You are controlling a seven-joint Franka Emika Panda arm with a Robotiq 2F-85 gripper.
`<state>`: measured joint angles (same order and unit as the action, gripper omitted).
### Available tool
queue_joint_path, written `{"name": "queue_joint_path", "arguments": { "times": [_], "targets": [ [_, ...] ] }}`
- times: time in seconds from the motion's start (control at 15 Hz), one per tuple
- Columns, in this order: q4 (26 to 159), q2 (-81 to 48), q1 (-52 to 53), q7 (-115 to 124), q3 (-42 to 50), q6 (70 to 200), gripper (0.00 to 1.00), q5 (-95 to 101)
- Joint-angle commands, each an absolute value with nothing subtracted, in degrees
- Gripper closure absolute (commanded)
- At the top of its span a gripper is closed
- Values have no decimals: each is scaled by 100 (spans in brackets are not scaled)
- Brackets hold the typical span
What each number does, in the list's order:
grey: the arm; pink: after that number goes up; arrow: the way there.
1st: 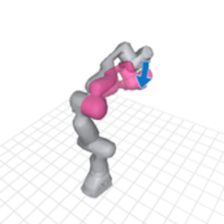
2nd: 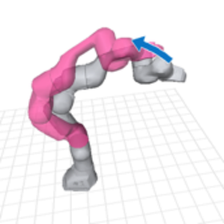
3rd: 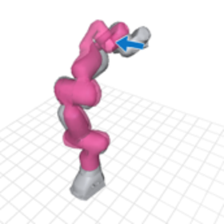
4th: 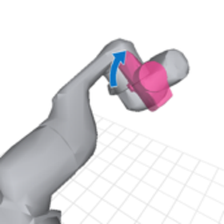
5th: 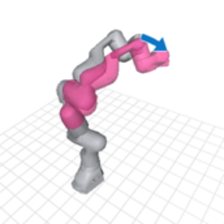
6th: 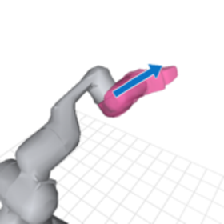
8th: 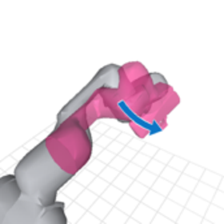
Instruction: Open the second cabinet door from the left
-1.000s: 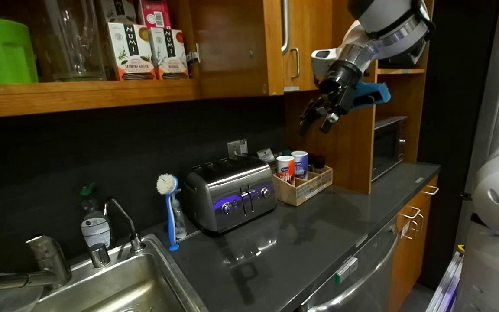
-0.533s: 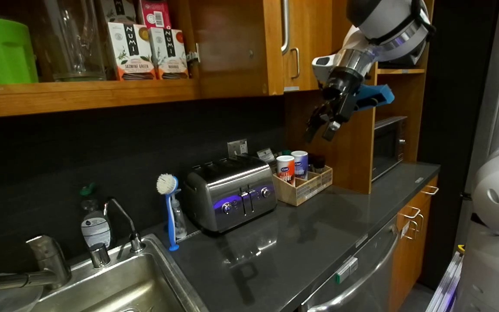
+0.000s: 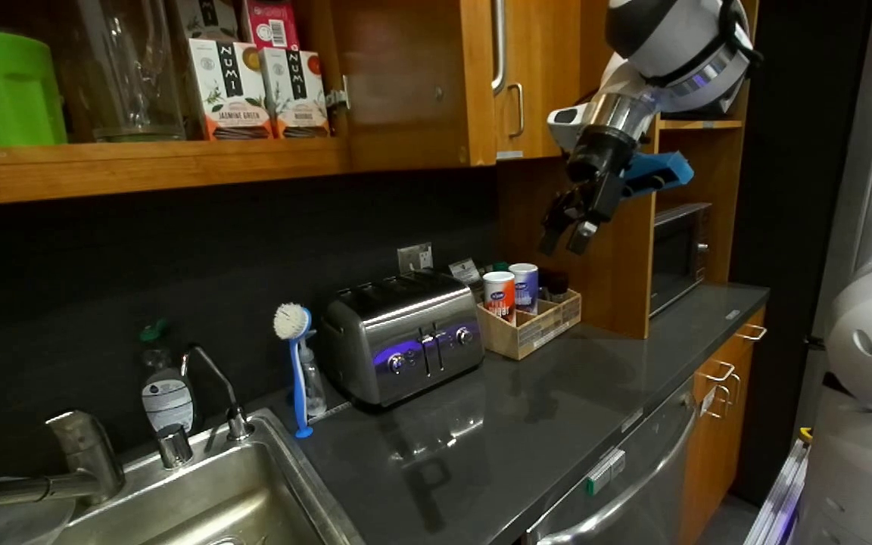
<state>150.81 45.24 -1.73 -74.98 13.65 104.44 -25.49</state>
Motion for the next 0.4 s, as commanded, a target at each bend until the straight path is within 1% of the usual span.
{"name": "queue_joint_path", "arguments": {
  "times": [0.0,0.33],
  "targets": [
    [15107,4577,-118,-7413,1411,10549,0,-2478],
    [15107,4537,-96,-7335,1475,10589,0,-2435]
  ]
}}
